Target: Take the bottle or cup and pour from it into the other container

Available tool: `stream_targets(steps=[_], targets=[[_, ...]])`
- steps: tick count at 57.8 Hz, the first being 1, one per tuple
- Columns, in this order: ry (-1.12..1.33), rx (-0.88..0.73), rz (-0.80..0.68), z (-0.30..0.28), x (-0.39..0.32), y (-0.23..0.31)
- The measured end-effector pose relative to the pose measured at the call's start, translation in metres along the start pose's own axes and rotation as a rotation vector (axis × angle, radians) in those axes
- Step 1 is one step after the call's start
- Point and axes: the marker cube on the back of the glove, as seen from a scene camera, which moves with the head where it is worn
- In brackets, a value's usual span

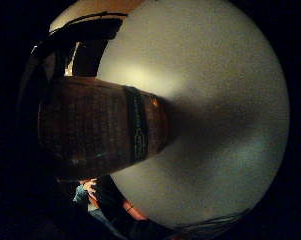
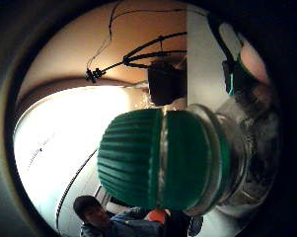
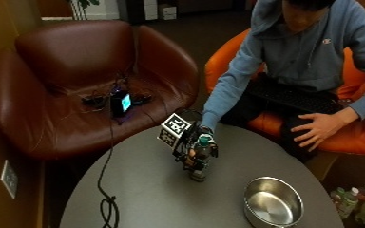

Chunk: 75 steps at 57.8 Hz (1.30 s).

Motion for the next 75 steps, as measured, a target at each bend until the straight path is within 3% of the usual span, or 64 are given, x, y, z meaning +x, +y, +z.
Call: stream_targets(steps=[21,34,49,62,75], targets=[[0.524,-0.203,0.037,0.029,-0.056,0.016],[0.777,-0.248,0.161,0.05,-0.109,0.014],[1.299,-0.242,0.197,0.1,-0.168,-0.012],[1.84,-0.361,0.195,0.16,-0.189,-0.008],[2.266,-0.394,0.086,0.196,-0.188,-0.005]])
